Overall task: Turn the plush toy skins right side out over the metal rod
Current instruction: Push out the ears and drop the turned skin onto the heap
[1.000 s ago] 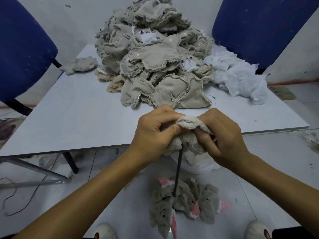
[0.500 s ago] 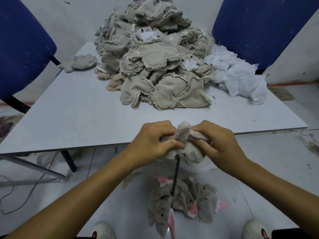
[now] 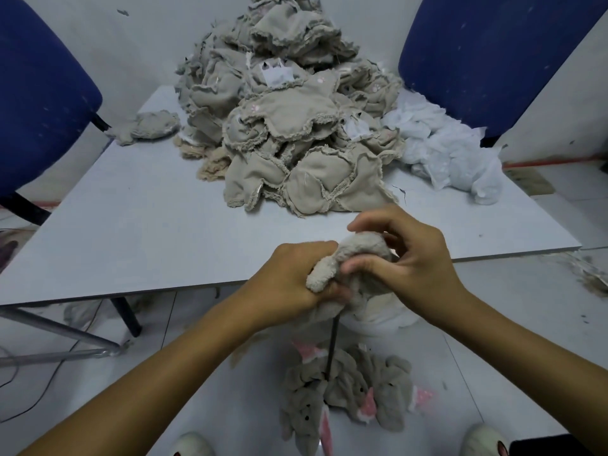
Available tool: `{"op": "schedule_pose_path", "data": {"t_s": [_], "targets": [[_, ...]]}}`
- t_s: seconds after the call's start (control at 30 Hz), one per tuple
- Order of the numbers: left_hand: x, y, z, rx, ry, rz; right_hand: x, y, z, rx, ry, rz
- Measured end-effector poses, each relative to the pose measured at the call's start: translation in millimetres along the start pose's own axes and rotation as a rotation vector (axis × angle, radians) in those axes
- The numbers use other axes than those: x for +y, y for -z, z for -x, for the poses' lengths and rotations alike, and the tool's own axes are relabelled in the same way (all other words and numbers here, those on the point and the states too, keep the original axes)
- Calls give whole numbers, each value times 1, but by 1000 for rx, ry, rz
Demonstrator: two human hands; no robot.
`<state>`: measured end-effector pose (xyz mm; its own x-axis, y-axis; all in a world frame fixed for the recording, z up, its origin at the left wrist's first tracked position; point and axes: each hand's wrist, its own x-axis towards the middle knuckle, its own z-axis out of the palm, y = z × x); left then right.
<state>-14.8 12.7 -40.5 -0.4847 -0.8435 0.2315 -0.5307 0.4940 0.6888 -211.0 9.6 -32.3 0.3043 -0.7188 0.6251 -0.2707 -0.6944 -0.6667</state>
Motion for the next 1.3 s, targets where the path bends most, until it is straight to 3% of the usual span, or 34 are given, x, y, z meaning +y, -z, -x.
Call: {"op": "schedule_pose_path", "data": {"t_s": [0.07,0.17,0.4,0.53,0.67,0.93,1.13,1.3], "targets": [[0,0,0,-33,10,-22,-4,-5,-3,-23,5,2],[3,1,3,37,-8,130,-6,-9,-3,-88,-22,51],[-7,-1,6,69,-156,-27,8,8,7,-284,-176,-6],[-2,2,4,146,-158,114,1,9,3,-77,-96,-34],[-6,1,7,247,-214,37,-11,3,-6,86,-33,-87],[-12,14,3,-49,-194,-24,-4,-7,8,-112,-149,-87],[-3,14,5,195,-290,86,5,19,5,-256,-347,-202],[-17,24,10,-93,-88,-84,-1,13,10,-86,-318,-250]]}}
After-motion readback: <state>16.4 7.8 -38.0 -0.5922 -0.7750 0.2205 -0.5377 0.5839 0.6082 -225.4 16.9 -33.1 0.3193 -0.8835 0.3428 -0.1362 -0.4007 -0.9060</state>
